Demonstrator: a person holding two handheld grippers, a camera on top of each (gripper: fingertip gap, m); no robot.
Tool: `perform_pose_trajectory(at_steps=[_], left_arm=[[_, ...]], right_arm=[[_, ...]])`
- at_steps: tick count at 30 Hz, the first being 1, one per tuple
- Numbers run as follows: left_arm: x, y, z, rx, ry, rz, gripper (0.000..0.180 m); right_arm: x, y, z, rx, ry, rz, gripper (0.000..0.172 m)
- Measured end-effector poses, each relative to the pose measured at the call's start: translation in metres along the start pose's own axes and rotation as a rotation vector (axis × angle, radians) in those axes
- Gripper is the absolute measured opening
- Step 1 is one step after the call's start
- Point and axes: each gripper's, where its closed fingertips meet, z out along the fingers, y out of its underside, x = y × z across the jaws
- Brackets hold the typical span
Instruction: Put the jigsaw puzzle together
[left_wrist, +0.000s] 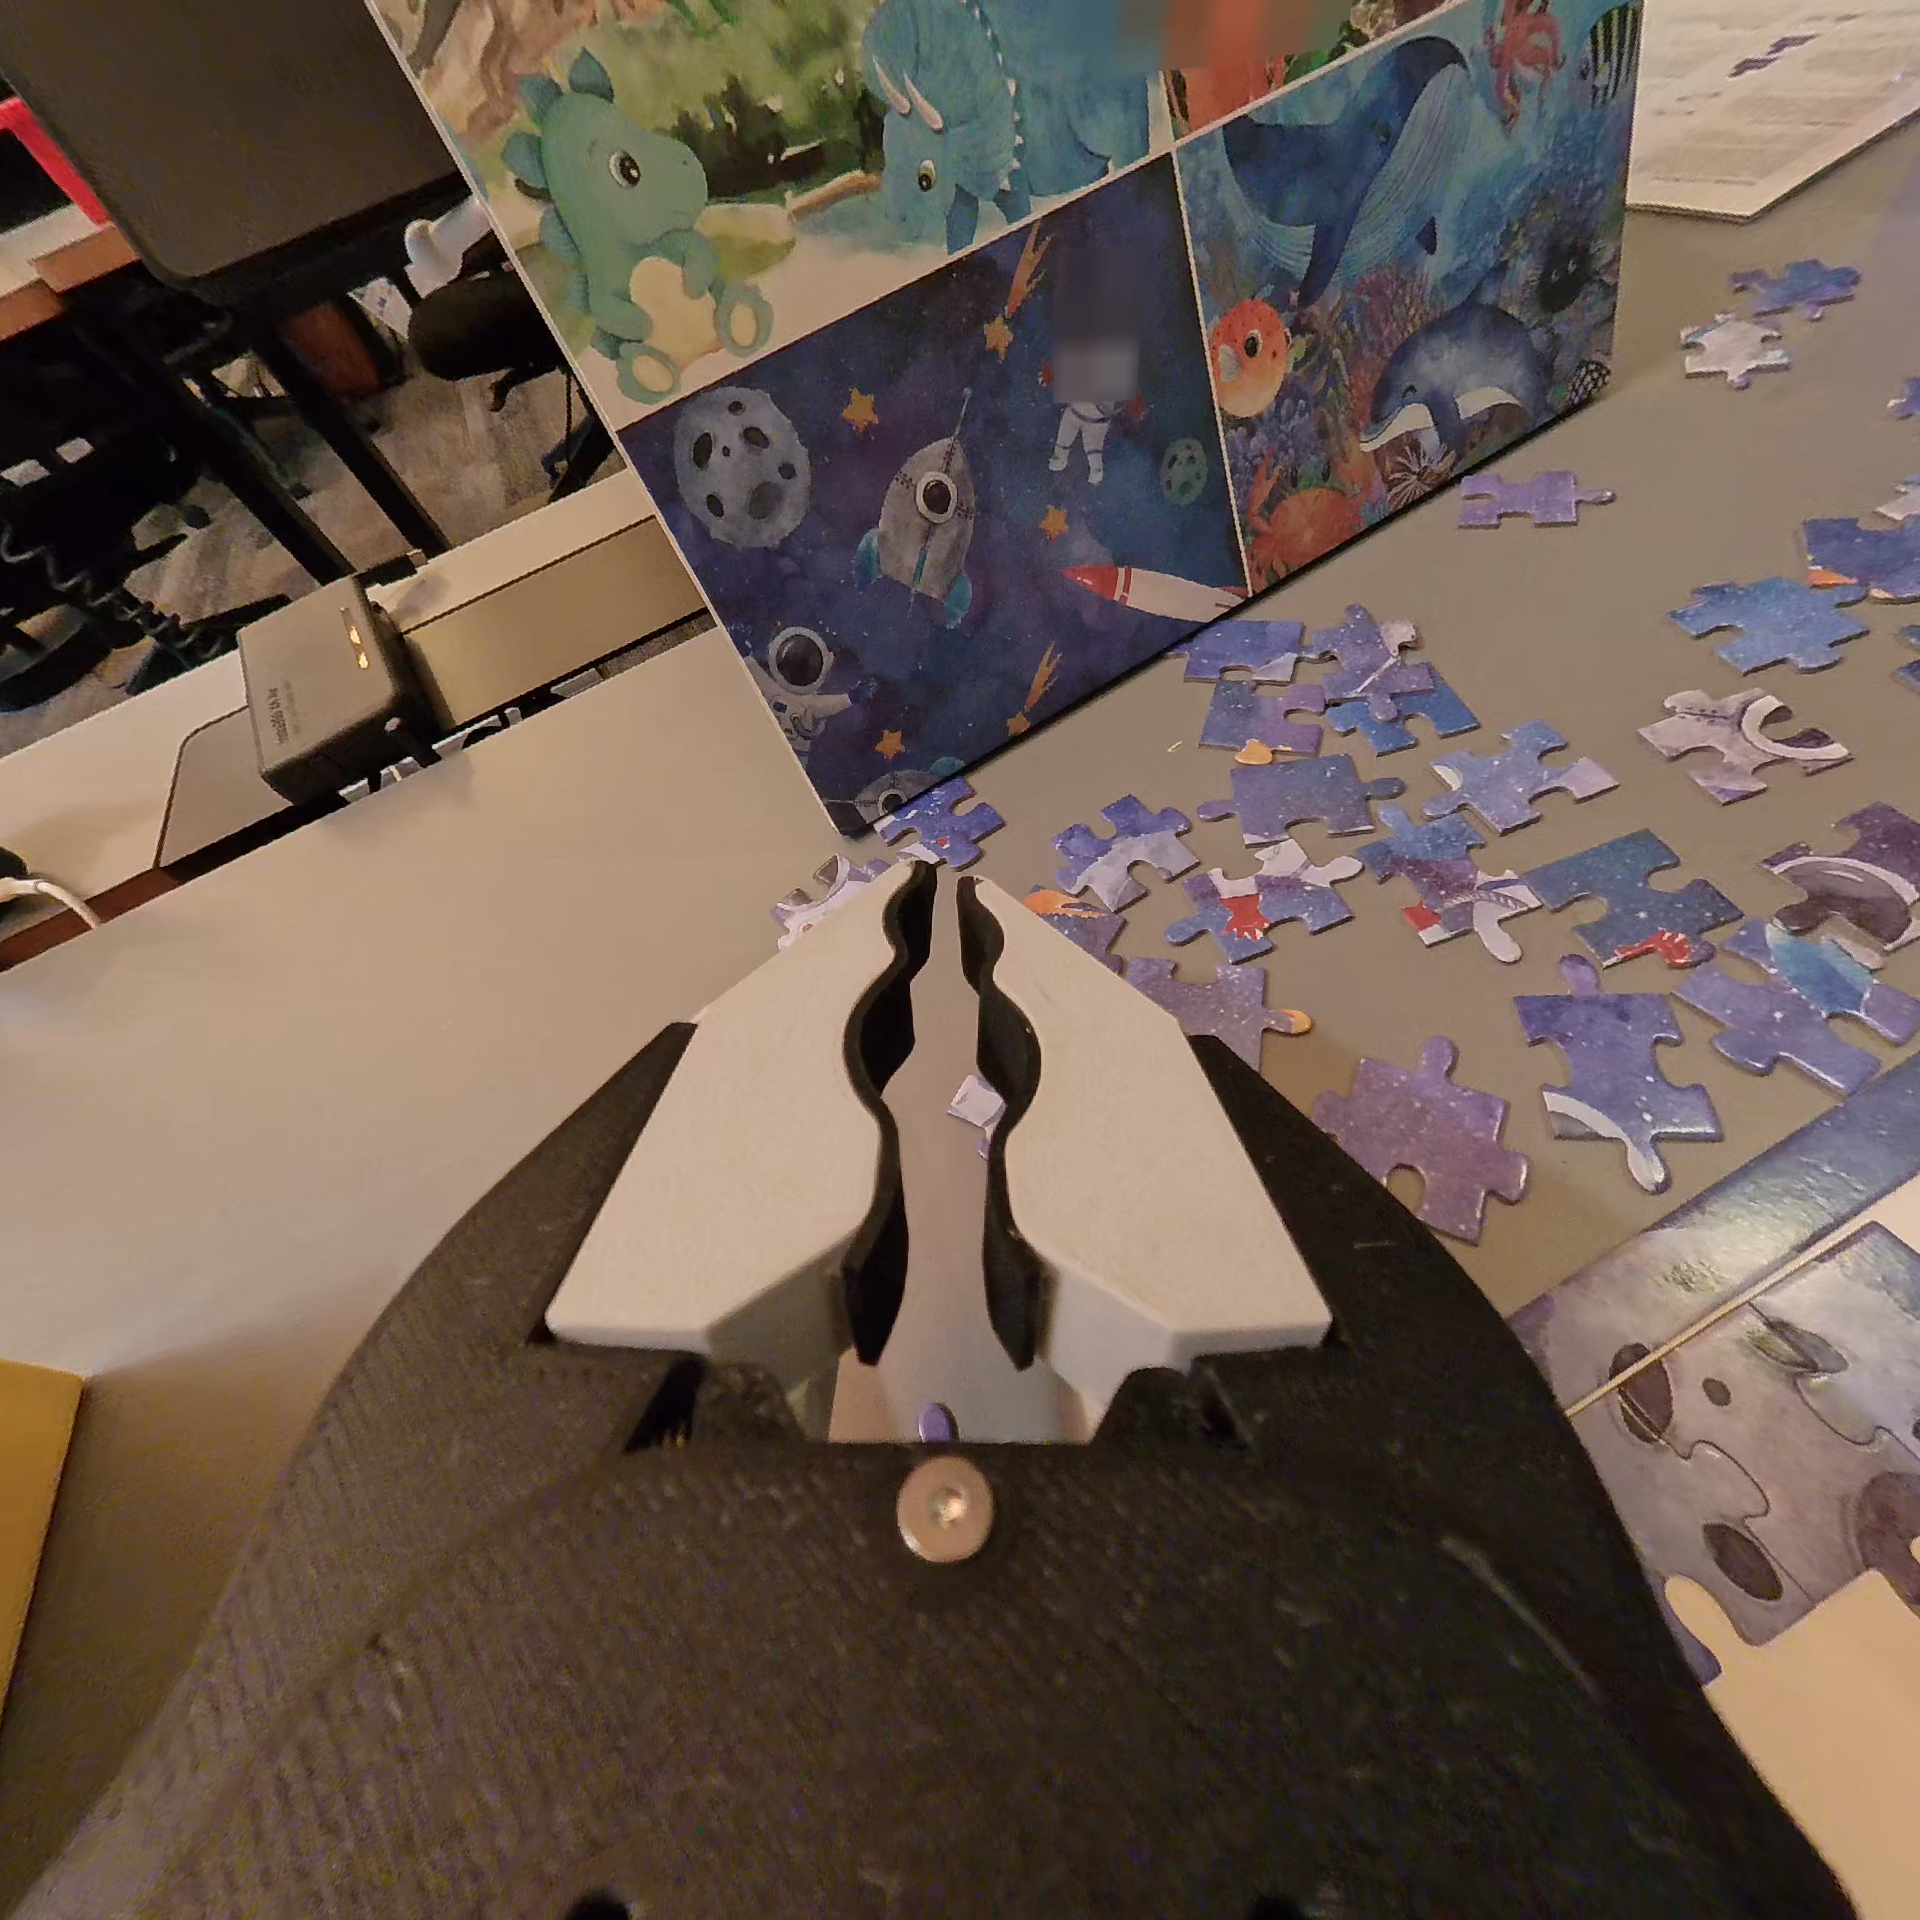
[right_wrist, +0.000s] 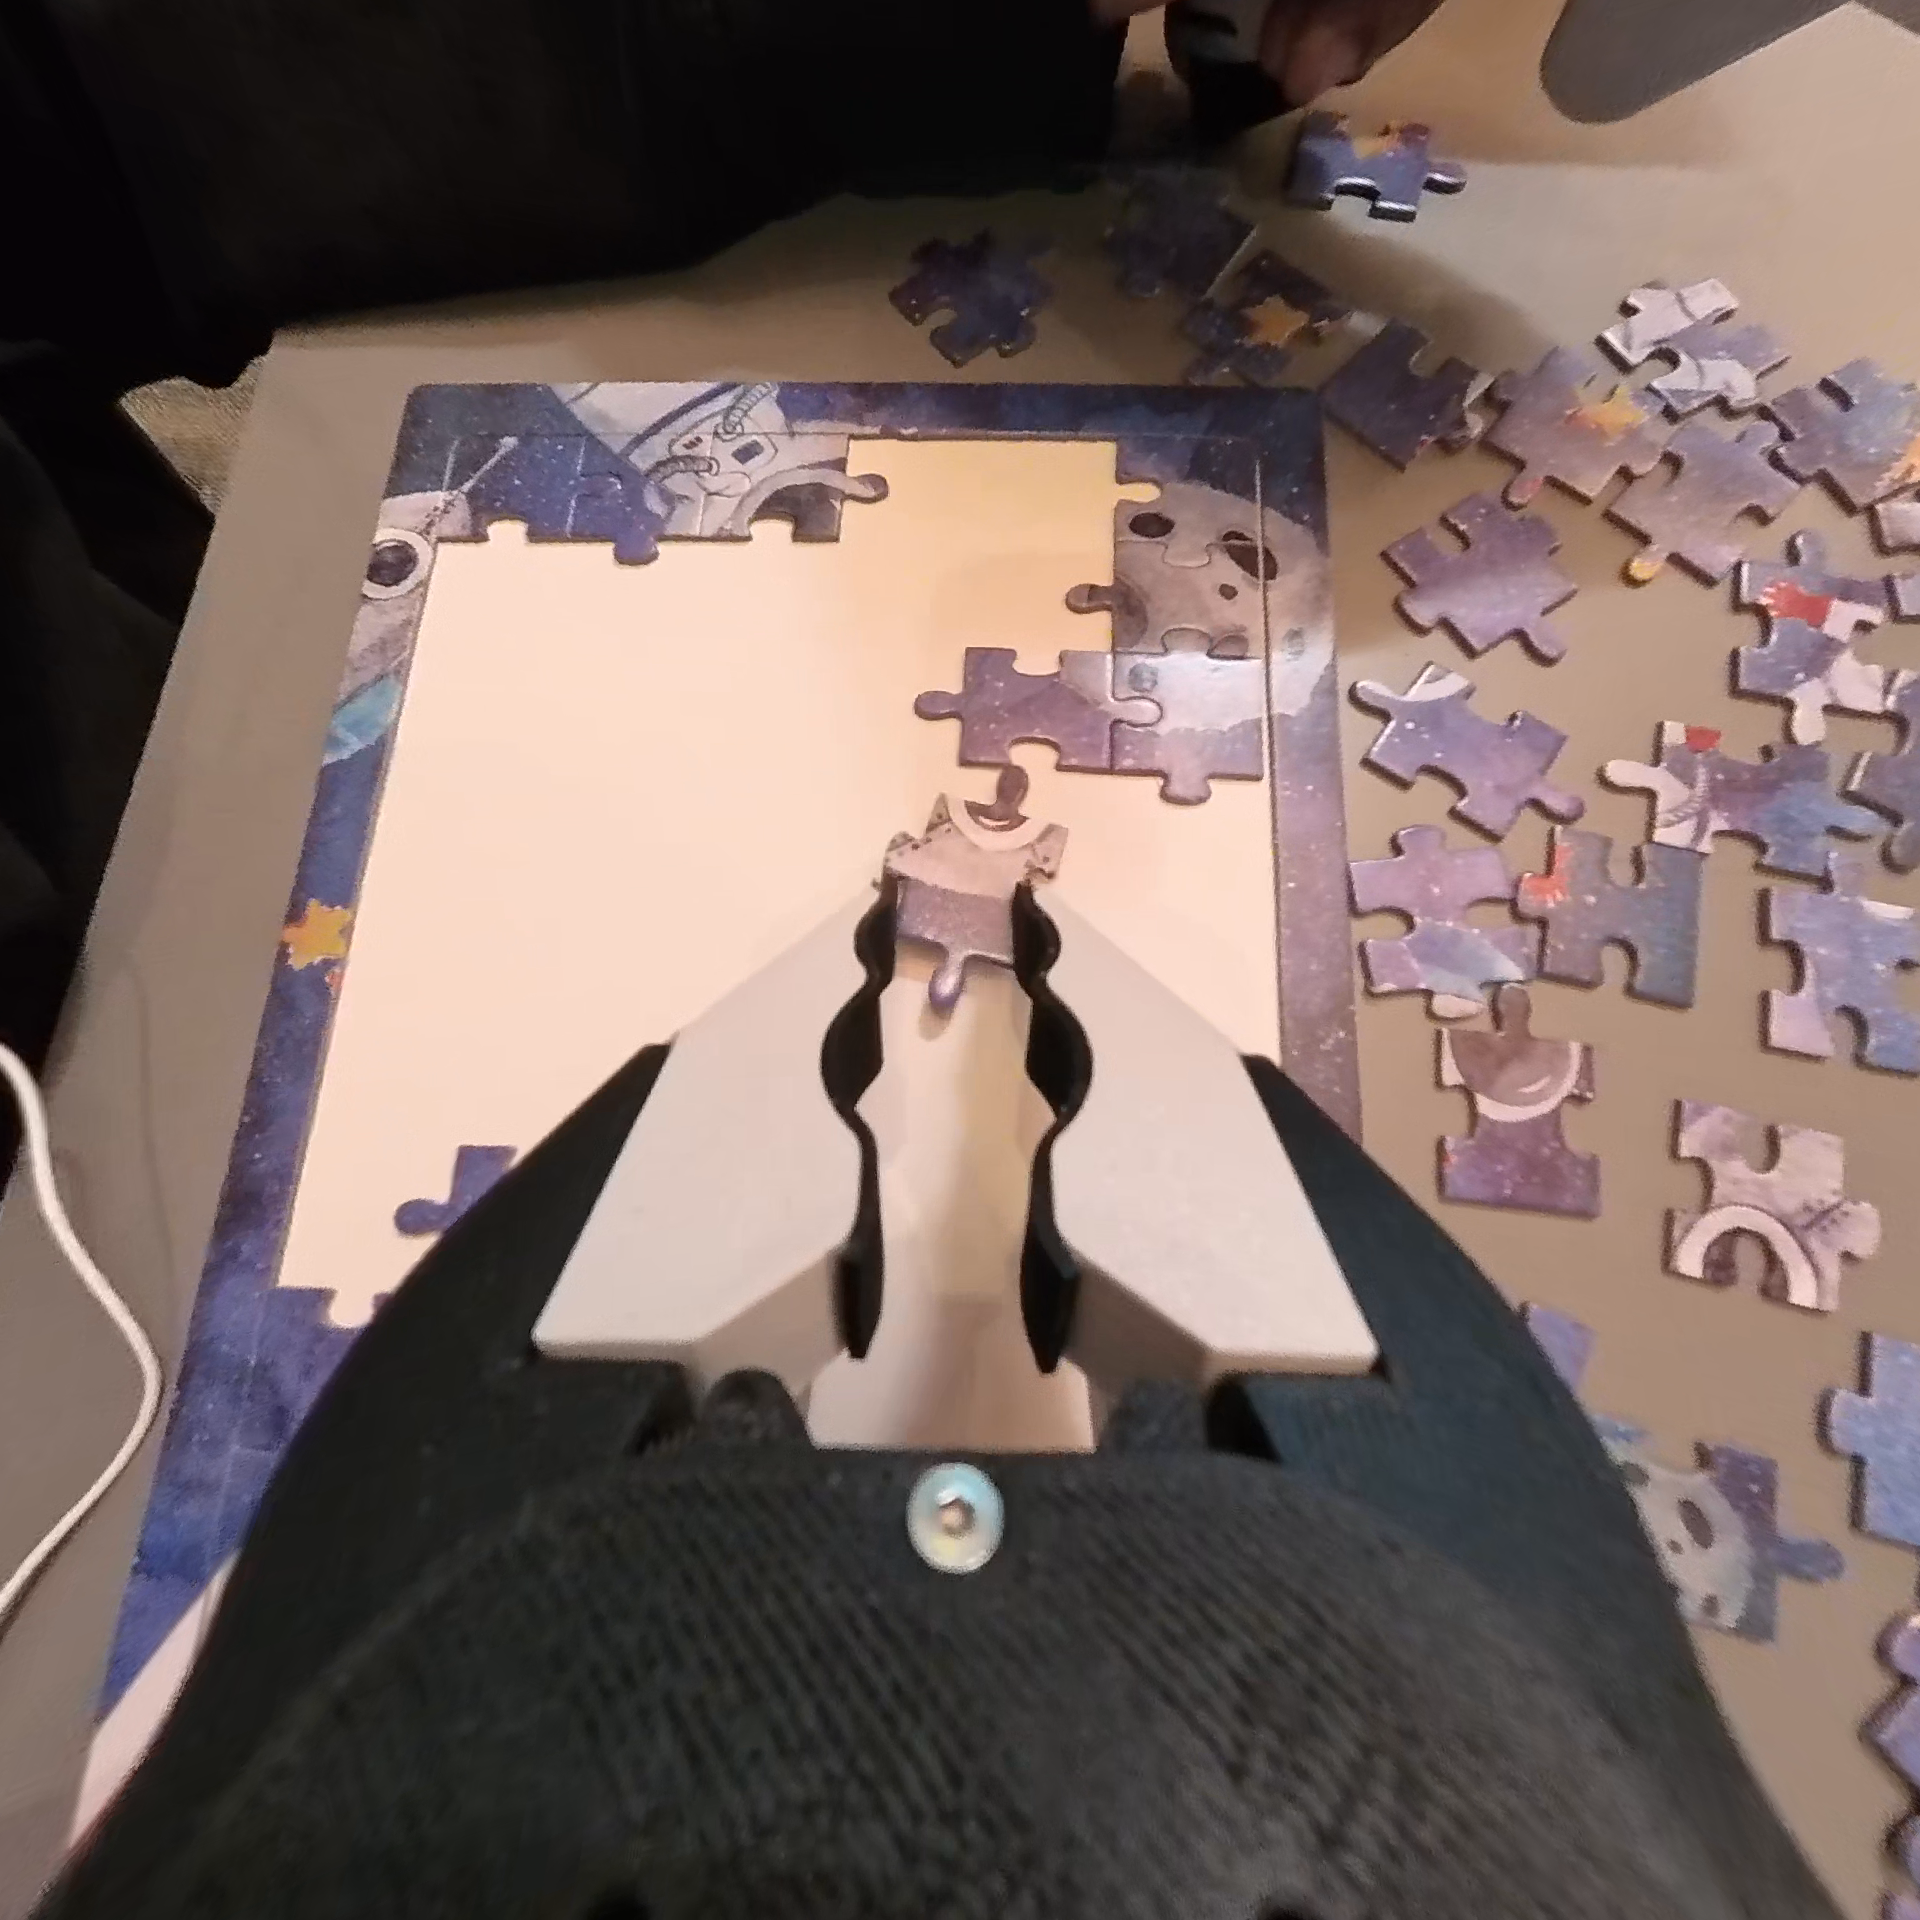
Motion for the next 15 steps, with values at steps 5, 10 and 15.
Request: perform_pose_trajectory(at_steps=[5,10,15], left_arm=[[0.000,0.000,0.000,-0.001,0.000,0.000,0.003],[0.000,0.000,0.000,0.000,0.000,0.000,0.003],[0.000,0.000,0.000,-0.001,0.000,0.001,0.003]], right_arm=[[-0.012,-0.007,0.003,0.021,-0.047,-0.017,0.021],[-0.012,-0.003,0.009,-0.007,-0.042,-0.017,0.021],[-0.008,-0.003,0.009,-0.008,-0.025,-0.001,0.020]])
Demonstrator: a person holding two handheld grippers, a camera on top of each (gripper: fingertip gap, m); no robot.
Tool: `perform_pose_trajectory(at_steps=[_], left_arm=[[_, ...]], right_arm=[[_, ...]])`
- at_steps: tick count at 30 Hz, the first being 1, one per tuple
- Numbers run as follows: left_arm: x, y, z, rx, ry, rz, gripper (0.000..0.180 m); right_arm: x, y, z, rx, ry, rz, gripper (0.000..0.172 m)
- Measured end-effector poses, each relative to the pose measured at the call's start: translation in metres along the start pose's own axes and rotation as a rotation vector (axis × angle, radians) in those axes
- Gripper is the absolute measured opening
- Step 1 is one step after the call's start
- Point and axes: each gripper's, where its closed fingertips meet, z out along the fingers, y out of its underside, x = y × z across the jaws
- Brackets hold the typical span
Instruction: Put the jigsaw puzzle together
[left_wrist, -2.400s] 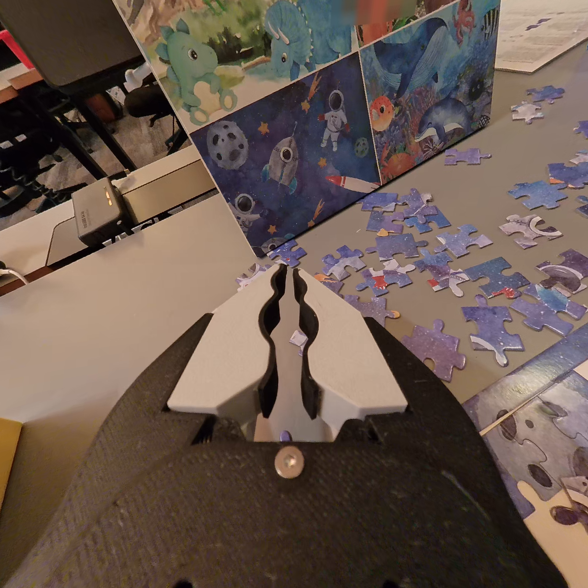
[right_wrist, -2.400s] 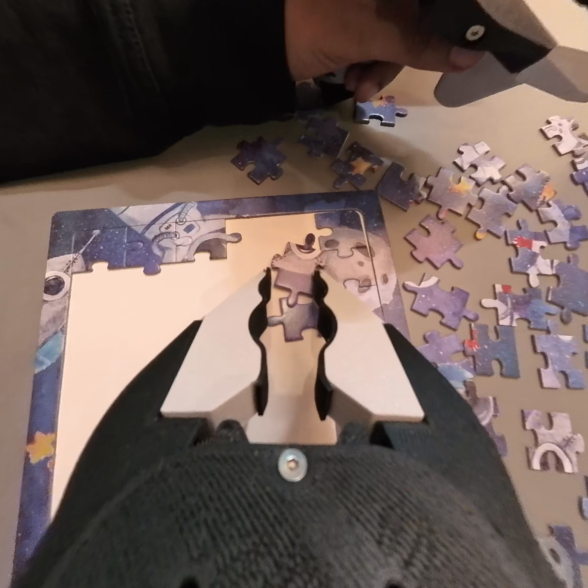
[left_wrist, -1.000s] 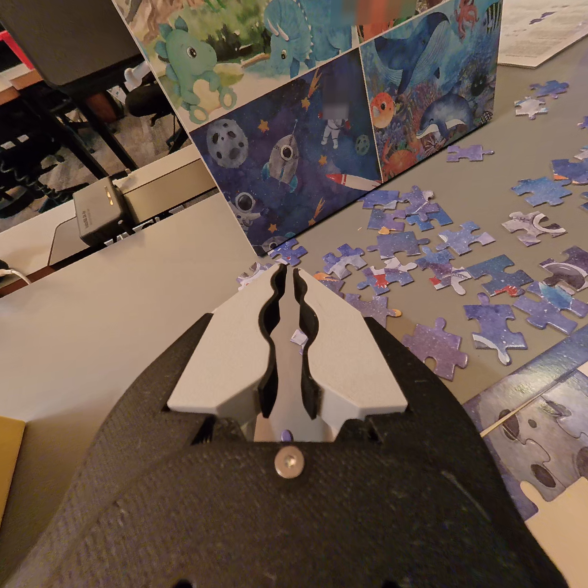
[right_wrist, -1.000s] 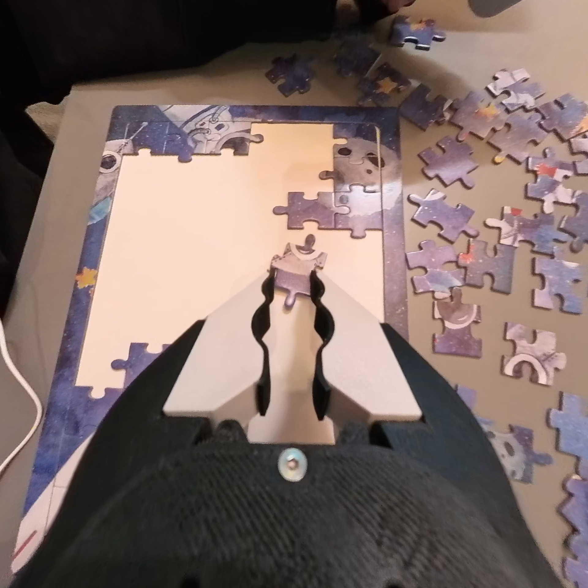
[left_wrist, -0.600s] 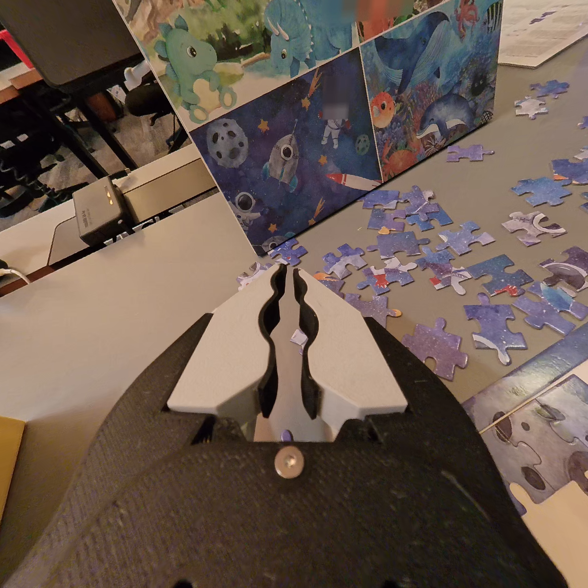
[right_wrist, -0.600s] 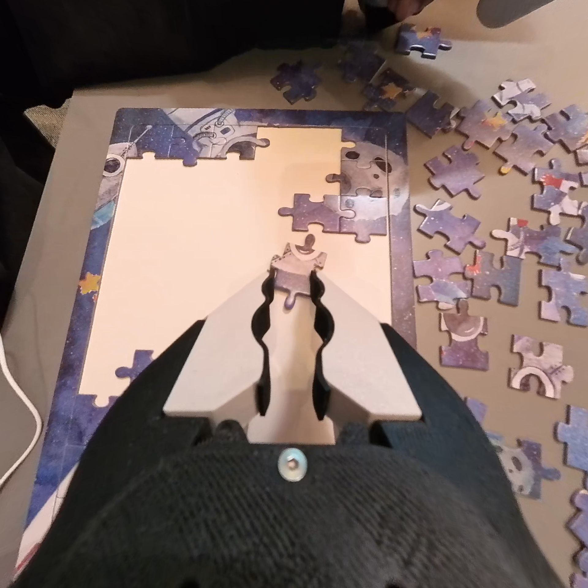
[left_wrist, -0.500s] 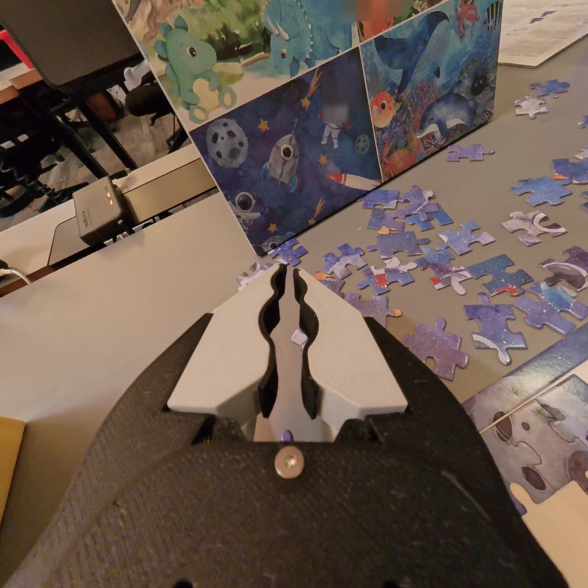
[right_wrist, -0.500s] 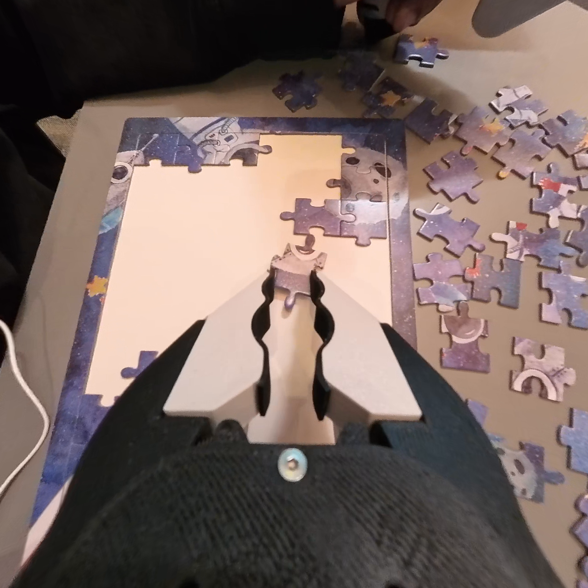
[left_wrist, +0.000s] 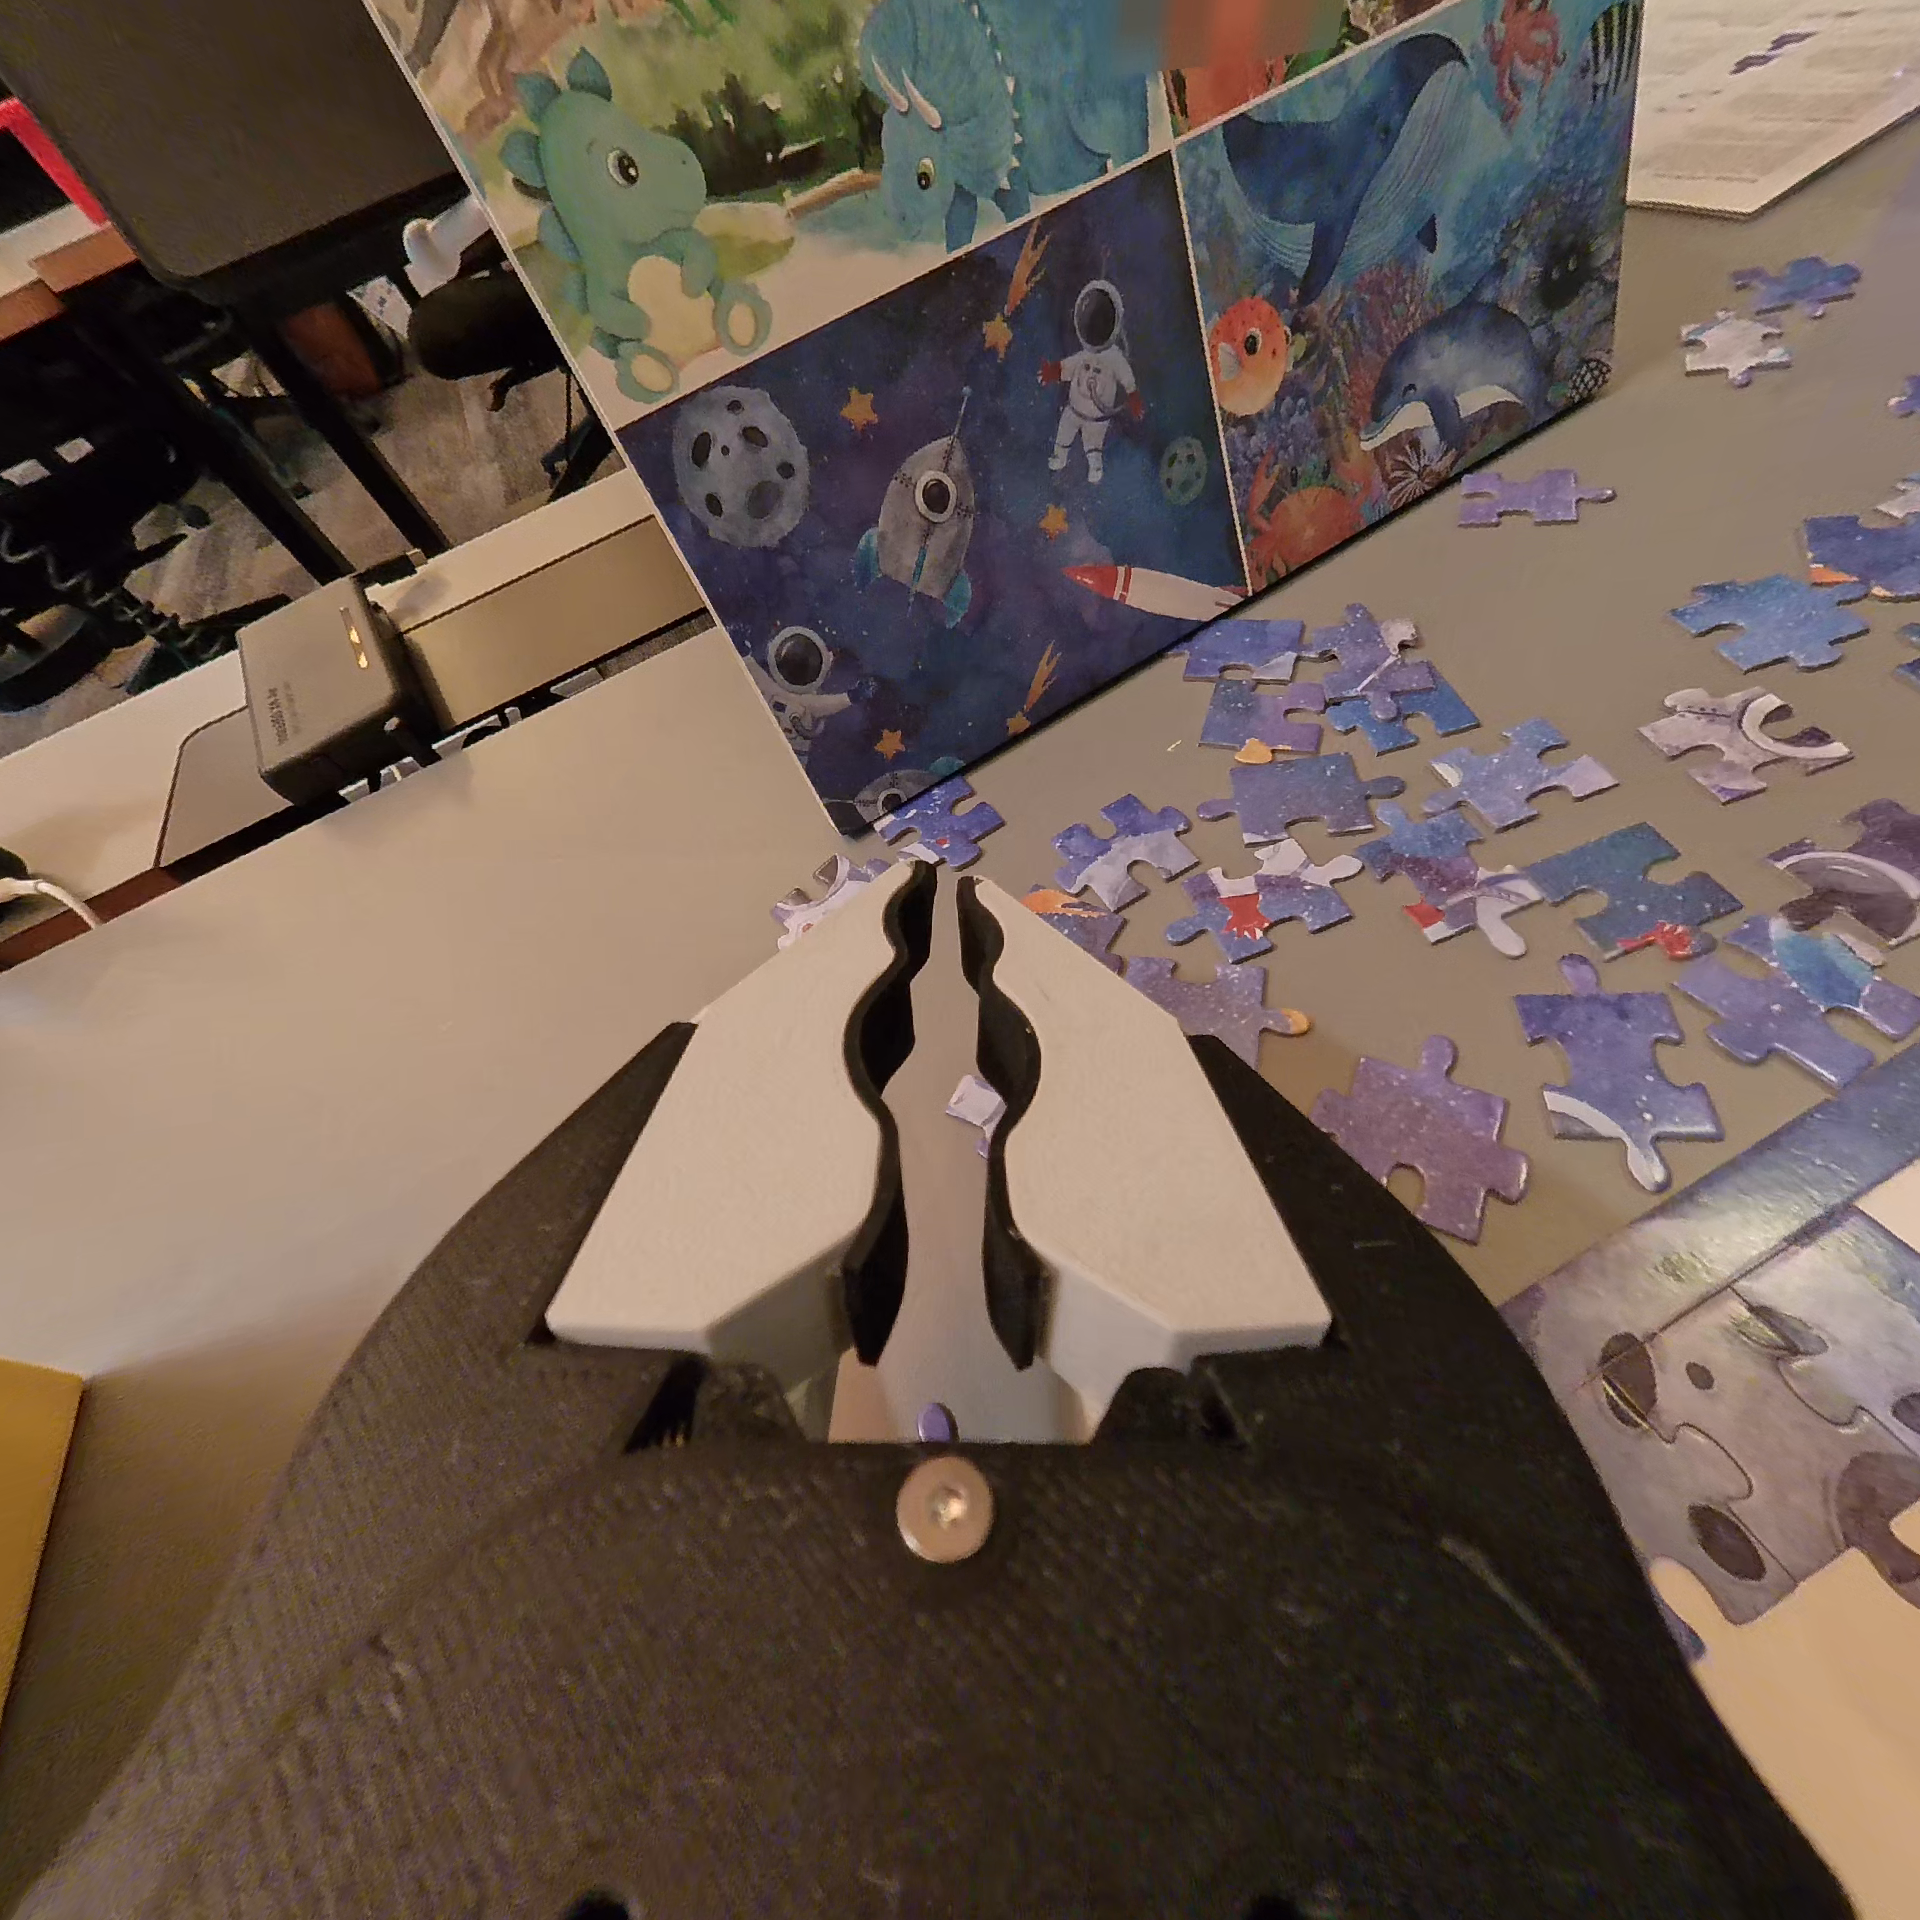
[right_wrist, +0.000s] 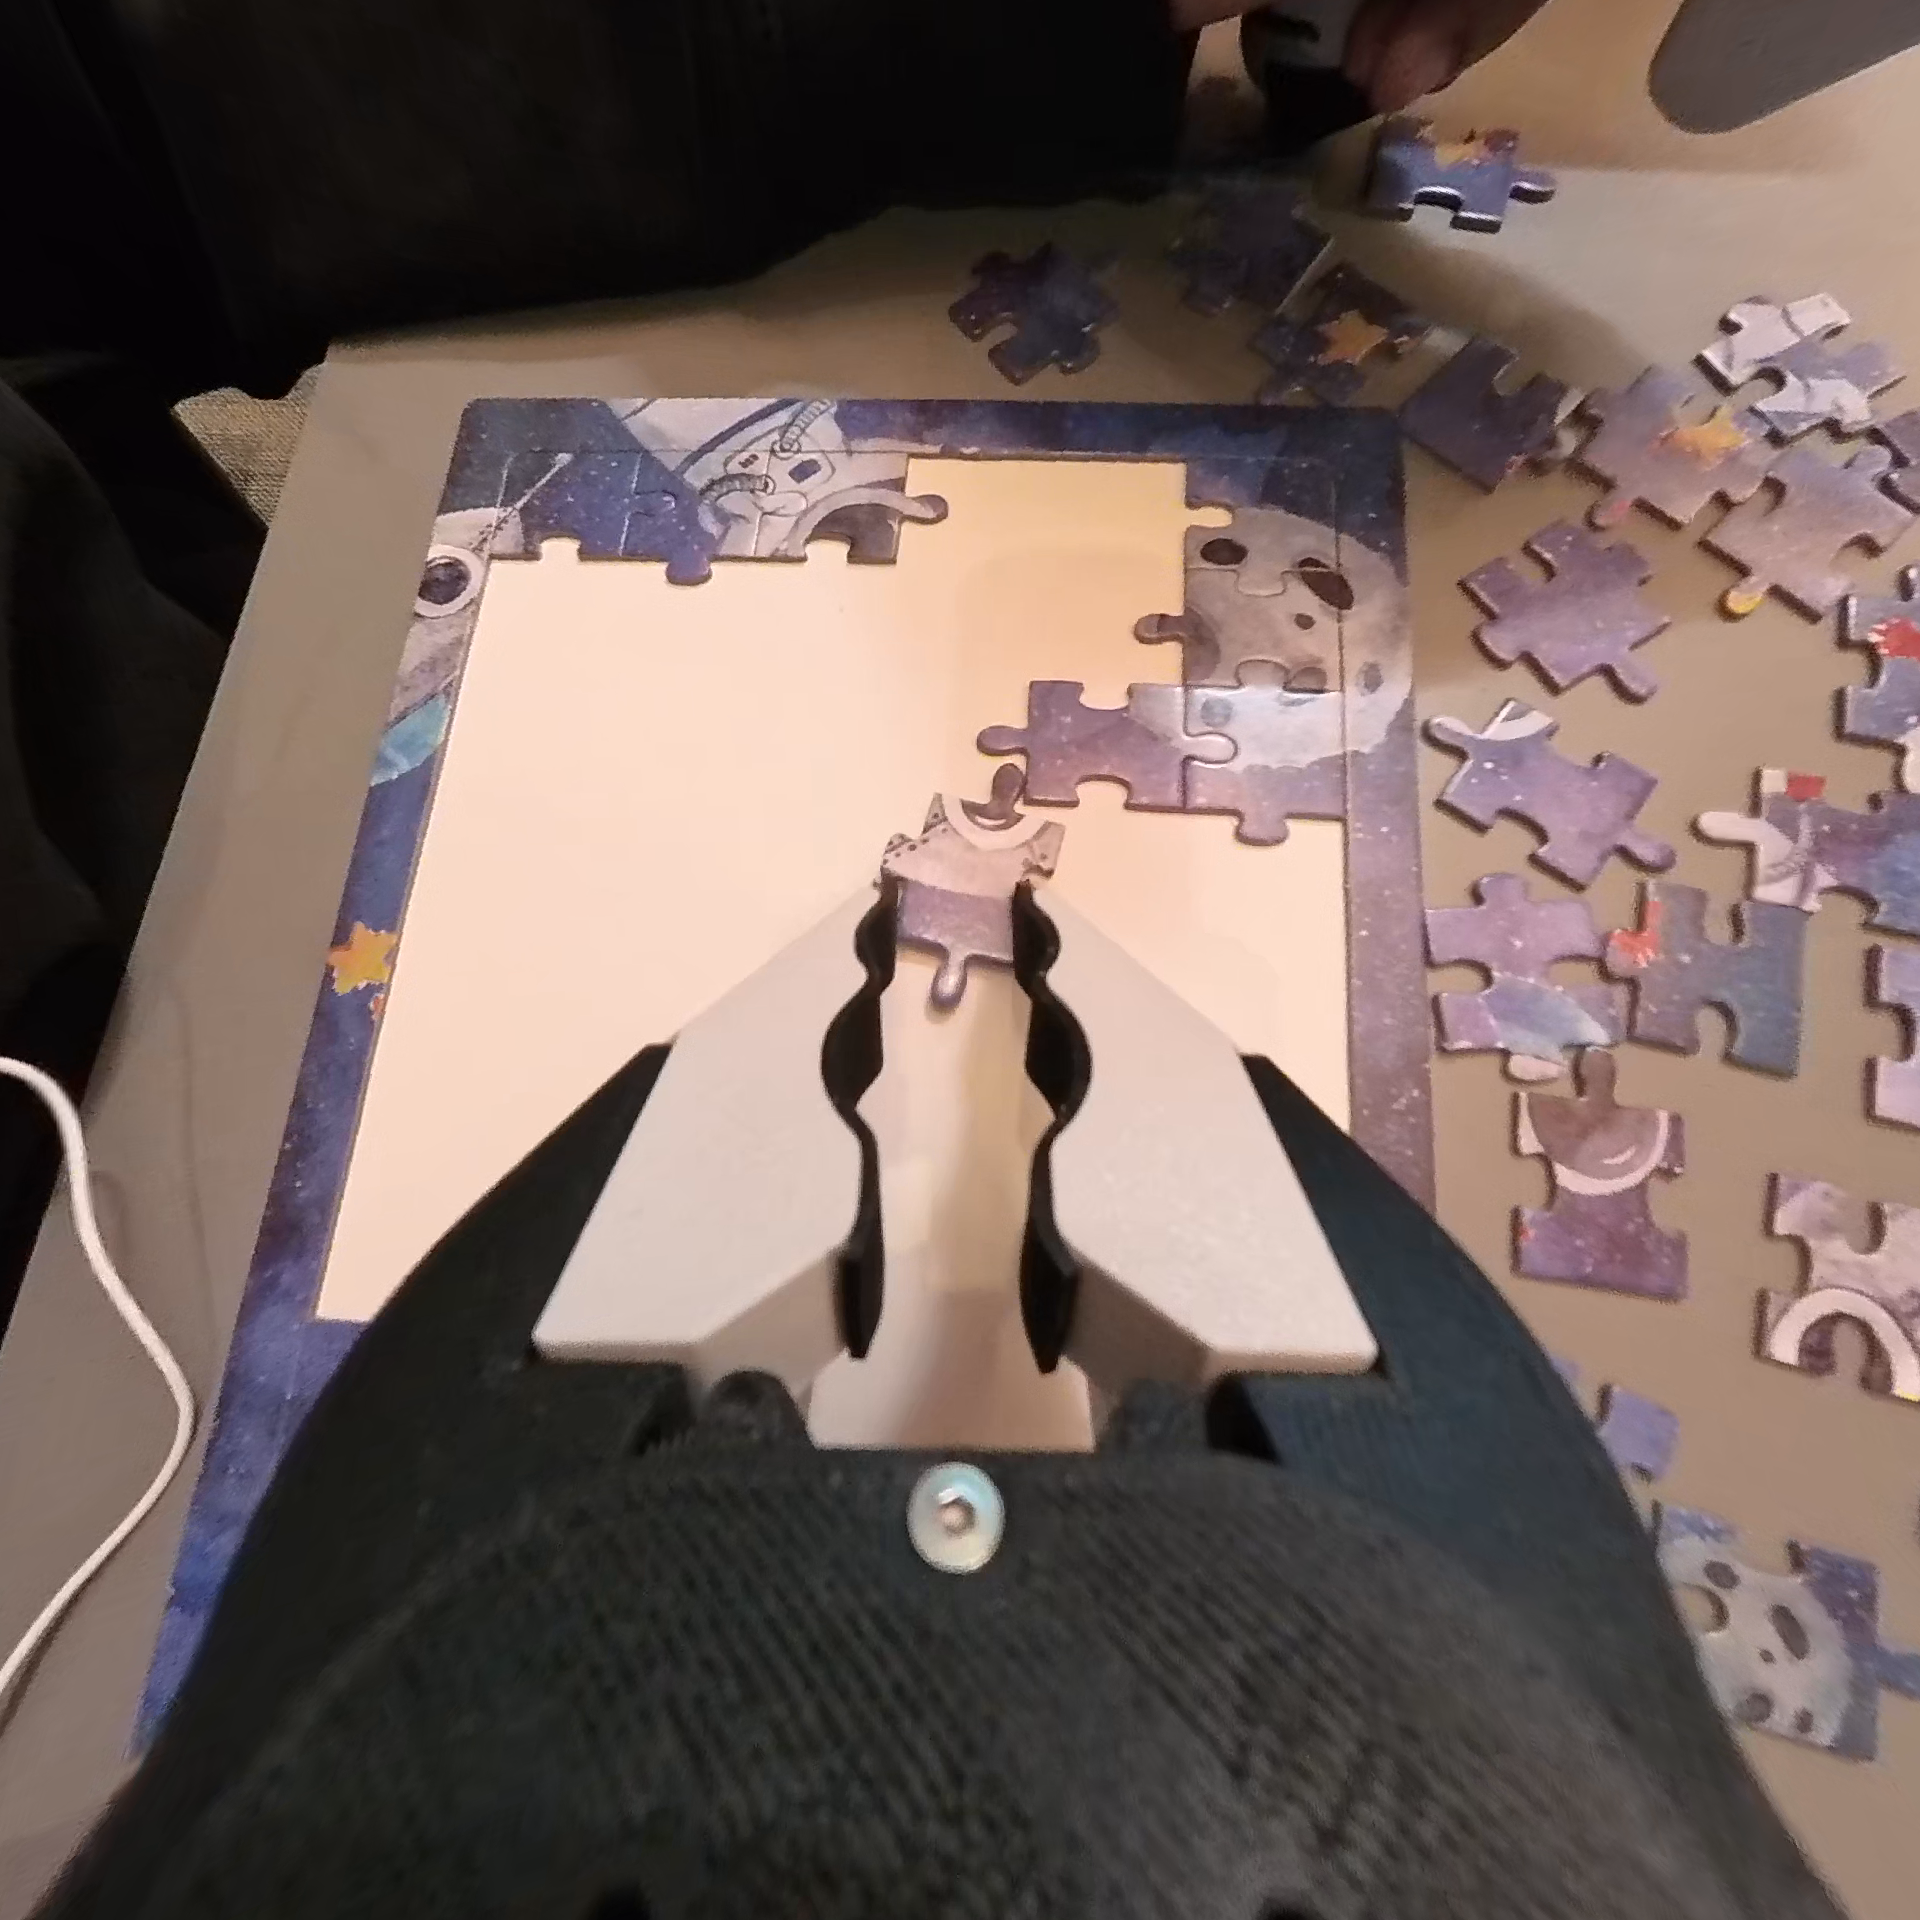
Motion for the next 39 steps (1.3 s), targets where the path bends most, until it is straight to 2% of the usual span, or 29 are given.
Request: perform_pose_trajectory(at_steps=[18,39], left_arm=[[0.000,0.000,0.000,-0.001,0.000,0.001,0.003],[0.000,0.000,0.000,-0.002,0.000,0.002,0.003]], right_arm=[[0.001,-0.011,-0.006,0.064,0.008,0.004,0.020],[0.004,-0.014,-0.001,0.064,0.051,0.008,0.020]])
